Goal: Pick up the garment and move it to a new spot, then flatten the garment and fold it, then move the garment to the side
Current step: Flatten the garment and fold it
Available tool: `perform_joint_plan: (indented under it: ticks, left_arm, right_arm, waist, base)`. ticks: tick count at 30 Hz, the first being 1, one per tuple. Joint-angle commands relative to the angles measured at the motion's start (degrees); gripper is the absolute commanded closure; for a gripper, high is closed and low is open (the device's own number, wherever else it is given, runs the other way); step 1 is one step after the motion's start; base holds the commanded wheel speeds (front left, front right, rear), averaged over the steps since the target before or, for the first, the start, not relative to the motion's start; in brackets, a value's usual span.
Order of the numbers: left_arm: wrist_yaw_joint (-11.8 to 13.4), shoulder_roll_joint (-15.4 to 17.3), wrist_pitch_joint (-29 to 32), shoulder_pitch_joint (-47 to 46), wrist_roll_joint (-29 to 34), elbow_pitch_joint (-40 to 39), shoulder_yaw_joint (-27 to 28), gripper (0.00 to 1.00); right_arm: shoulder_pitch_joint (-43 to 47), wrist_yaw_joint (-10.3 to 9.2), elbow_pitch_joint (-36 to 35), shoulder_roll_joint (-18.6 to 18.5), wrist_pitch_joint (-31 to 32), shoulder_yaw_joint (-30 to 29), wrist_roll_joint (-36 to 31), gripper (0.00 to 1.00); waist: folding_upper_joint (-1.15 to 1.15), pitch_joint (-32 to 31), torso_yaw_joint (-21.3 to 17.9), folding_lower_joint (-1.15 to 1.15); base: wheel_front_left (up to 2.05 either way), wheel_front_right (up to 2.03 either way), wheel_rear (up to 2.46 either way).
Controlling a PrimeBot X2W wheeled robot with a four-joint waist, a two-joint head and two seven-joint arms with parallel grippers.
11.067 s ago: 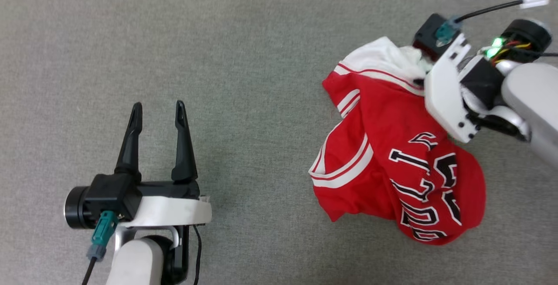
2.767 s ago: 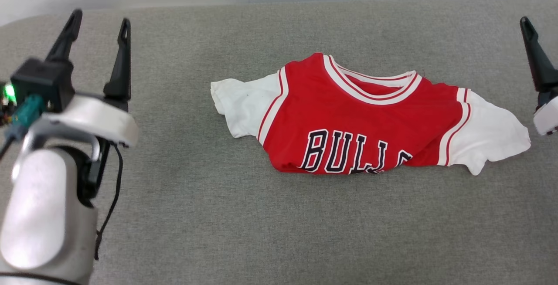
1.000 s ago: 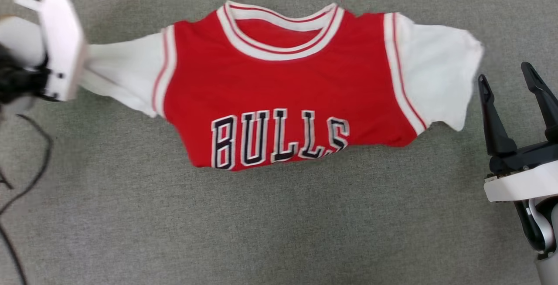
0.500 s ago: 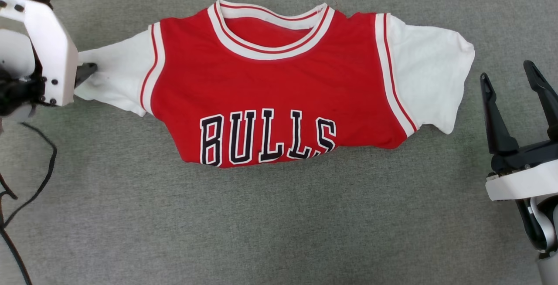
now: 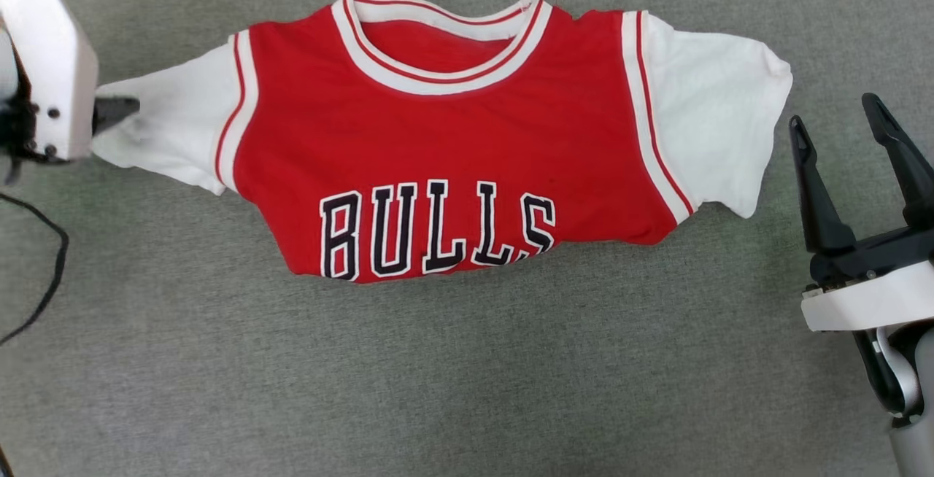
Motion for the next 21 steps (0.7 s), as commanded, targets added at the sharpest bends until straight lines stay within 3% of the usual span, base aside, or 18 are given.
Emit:
perform_joint_plan:
  ticks: [1,5,6,7,8,15,21]
  left_arm:
    - [0.26,-0.27,0.12,1.64,-0.10,0.73,-0.62,0.00]
    - [-0.52,-0.80,0.81,4.15,0.64,2.49,-2.81,0.00]
    - [-0.84,-0.97,0.64,4.57,0.83,2.82,-3.33,0.09]
    - [-1.18,-1.23,0.39,4.90,0.86,3.23,-3.62,0.75]
    - [-1.47,-1.57,0.28,5.16,0.67,3.60,-3.82,1.00]
    - [-3.30,-1.50,-3.29,2.21,1.03,3.06,-2.85,1.00]
    - [-4.19,-1.58,-6.01,0.72,1.38,0.22,-3.11,1.00]
  right_arm:
    - [-0.91,-0.02,-0.20,-0.21,0.14,0.03,0.34,0.00]
    - [-1.20,-0.02,-0.18,-0.36,-0.05,-0.10,0.39,0.00]
    - [-1.33,-0.02,-0.16,-0.44,-0.04,-0.27,0.42,0.00]
    - [-1.46,-0.02,-0.11,-0.54,0.02,-0.50,0.41,0.00]
    - [-1.52,-0.02,-0.12,-0.65,0.06,-0.85,0.31,0.00]
    - [-3.70,-0.02,-2.84,-3.34,1.96,-3.20,-0.30,0.00]
    - [-11.39,-0.02,-6.31,-11.45,10.75,-0.84,2.48,0.00]
  waist:
    - [0.00,0.96,-0.72,0.00]
    - [0.00,1.49,-1.12,0.00]
    - [0.00,1.49,-1.12,0.00]
    - [0.00,1.39,-1.03,0.00]
    - [0.00,1.16,-0.84,0.00]
    - [0.00,-1.66,1.00,0.00]
    - [0.00,-3.24,2.70,0.00]
  base:
    - [0.00,0.00,0.00]
    - [0.00,0.00,0.00]
    - [0.00,0.00,0.00]
    - [0.00,0.00,0.00]
    - [0.00,0.00,0.00]
    - [0.00,0.00,0.00]
    - [0.00,0.00,0.00]
